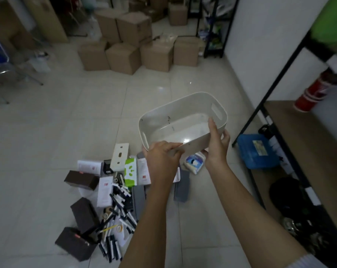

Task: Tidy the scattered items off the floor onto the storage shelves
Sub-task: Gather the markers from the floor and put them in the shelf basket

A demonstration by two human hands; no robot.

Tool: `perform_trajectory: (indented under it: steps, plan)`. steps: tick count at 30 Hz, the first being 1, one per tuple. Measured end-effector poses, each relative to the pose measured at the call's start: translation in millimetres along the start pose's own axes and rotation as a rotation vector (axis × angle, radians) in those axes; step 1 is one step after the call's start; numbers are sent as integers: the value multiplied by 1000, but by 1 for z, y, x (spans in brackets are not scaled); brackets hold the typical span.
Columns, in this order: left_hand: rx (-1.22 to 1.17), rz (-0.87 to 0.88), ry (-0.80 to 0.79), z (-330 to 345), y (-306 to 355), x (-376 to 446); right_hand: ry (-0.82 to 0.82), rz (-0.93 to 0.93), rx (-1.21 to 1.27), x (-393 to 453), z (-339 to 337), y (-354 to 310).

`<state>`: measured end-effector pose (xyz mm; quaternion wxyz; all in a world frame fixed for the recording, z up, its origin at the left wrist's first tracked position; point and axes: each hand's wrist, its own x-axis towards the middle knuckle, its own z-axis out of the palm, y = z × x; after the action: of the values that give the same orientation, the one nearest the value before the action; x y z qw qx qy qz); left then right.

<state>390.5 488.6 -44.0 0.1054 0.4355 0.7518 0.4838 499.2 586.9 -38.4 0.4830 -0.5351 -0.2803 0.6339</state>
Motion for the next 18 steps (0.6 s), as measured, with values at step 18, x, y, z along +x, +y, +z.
perform_trajectory:
  steps: [18]
  plan:
    - [-818,-242,-302,52,225,-4,288,-148,226,-50,-181,-221]
